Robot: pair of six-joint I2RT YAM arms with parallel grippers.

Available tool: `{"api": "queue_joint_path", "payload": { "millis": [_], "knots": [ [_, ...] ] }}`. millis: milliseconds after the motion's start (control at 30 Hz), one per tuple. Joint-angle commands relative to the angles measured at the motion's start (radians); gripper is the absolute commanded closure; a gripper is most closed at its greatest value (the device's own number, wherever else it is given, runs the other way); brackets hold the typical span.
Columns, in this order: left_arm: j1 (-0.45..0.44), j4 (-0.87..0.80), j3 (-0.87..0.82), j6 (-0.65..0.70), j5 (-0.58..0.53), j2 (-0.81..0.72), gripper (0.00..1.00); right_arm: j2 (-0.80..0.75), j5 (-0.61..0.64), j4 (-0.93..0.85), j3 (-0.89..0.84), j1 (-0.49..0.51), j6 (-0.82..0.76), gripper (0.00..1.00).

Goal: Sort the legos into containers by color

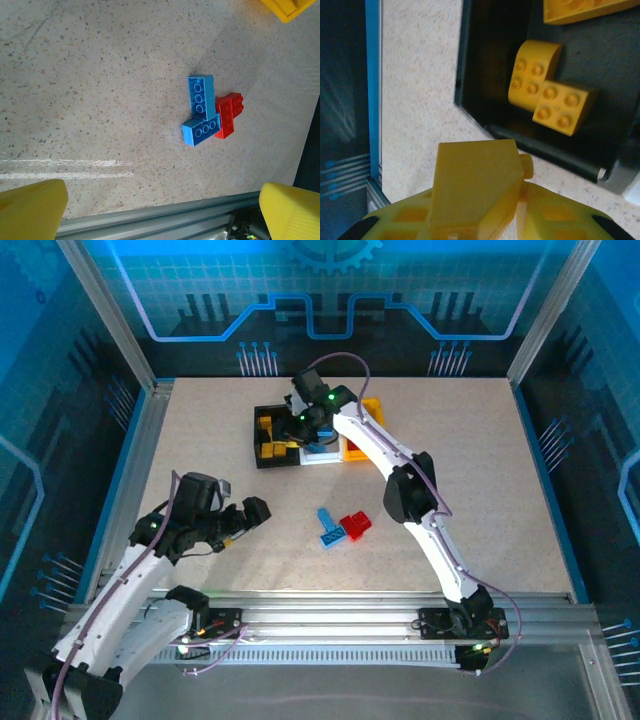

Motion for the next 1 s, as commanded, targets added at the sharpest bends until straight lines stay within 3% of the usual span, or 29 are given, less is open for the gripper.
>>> {"api": "queue_joint_path", "payload": {
  "millis": [0,100,267,633,967],
  "knots": [
    [0.005,-0.027,0.011,-0.007,0.038,0.01,0.01,0.041,-0.026,0.054,0.062,-0.029,0.083,0.62],
    [0.006,-0.027,0.028,0.013,0.05,0.046,0.01,0.059,-0.018,0.095,0.092,-0.039,0.118,0.51],
    [0.006,-0.025,0.077,0.056,0.059,0.113,0.01,0.052,-0.012,0.104,0.103,-0.042,0.126,0.44],
    [0.006,0.046,0.093,0.063,0.083,0.176,0.01,-0.027,-0.012,0.045,0.064,-0.045,0.068,0.41],
    [0.006,0.157,0.061,0.018,0.109,0.248,0.01,-0.222,0.028,-0.088,-0.071,-0.045,-0.123,0.39]
  ]
}}
